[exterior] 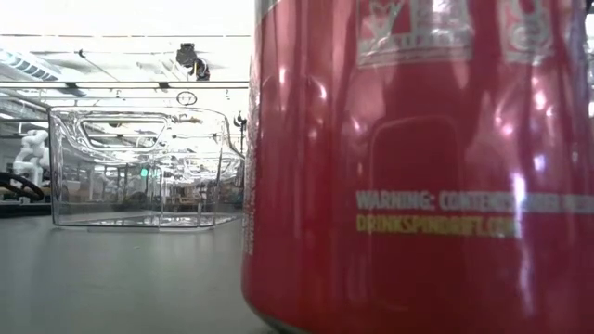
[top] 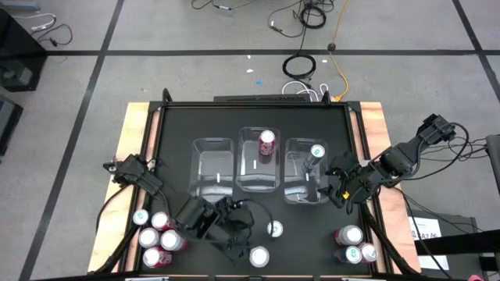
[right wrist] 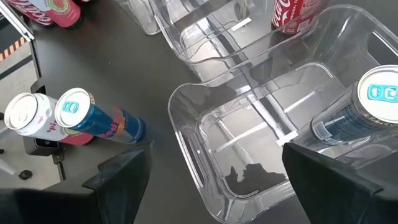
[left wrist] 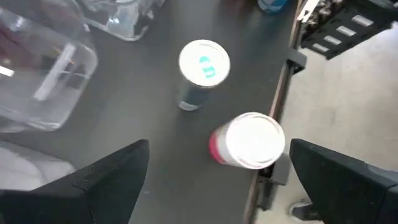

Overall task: Sort soda cans
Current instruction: Put the bottom center white orange soda can into the middle left transparent bin

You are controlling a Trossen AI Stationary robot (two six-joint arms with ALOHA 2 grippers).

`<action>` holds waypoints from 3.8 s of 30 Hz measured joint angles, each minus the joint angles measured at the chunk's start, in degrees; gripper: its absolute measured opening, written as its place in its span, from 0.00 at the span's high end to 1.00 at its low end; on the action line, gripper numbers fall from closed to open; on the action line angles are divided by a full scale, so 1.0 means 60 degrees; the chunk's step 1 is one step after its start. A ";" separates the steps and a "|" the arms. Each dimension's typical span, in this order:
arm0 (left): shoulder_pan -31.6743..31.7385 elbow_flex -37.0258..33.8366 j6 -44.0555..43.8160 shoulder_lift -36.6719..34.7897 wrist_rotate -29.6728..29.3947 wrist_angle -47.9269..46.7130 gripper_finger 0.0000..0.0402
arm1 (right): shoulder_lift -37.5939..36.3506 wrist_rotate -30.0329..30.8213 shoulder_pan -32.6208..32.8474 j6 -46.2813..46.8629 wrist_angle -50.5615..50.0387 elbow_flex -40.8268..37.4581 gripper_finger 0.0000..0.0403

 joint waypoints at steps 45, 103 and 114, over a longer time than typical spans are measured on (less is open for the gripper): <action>-0.0097 0.0007 -0.1668 0.3067 0.1172 0.1994 0.01 | -0.0004 -0.0503 -0.0004 -0.2011 -0.0032 0.0000 0.13; 0.2822 0.1727 0.4436 -0.0514 0.0168 -0.4197 0.15 | -0.0007 -0.0048 0.0000 -0.2186 0.0603 0.0000 0.13; 0.4740 0.1192 0.8520 -0.0777 0.1065 -0.4175 0.15 | -0.0004 0.0885 -0.0004 -0.2182 0.1994 0.0000 0.13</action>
